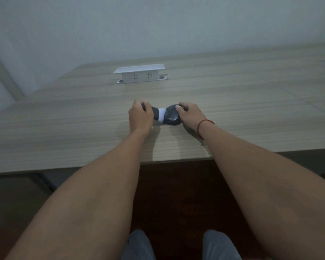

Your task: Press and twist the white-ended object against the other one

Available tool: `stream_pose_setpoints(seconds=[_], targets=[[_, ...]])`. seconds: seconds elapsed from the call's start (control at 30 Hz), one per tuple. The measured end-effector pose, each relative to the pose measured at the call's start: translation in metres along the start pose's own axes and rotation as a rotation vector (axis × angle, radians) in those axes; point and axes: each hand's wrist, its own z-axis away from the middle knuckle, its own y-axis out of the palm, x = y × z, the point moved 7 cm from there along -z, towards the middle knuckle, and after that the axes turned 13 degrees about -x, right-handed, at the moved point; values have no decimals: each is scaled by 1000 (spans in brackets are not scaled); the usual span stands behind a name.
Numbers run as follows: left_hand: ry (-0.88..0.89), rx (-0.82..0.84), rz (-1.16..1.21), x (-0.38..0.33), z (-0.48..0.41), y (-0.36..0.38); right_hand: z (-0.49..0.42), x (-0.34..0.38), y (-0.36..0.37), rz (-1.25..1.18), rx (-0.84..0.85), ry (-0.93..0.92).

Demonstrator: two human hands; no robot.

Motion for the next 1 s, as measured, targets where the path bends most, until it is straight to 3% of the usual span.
stream_pose_setpoints(seconds=[0.2, 0.33, 0.43, 0.6, 0.7, 0.83, 1.0], targets=[[-76, -112, 146, -2, 3, -7, 11, 9, -11, 84, -24, -26], [-82, 10, 105, -7, 9, 8, 15, 12, -10, 155, -24, -48], [-152, 2, 21, 1, 3, 9, 16, 12, -9, 168, -26, -63], [-222, -4, 141, -8, -9, 13, 15, 9, -6, 52, 96, -2], [-211, 25, 55, -7, -4, 21, 13, 8, -9, -22, 128, 20], [-369, -51, -23, 11, -7, 15, 13, 8, -12, -38, 190, 26], [-245, 58, 24, -2, -9, 24, 11, 9, -9, -69, 179, 65]])
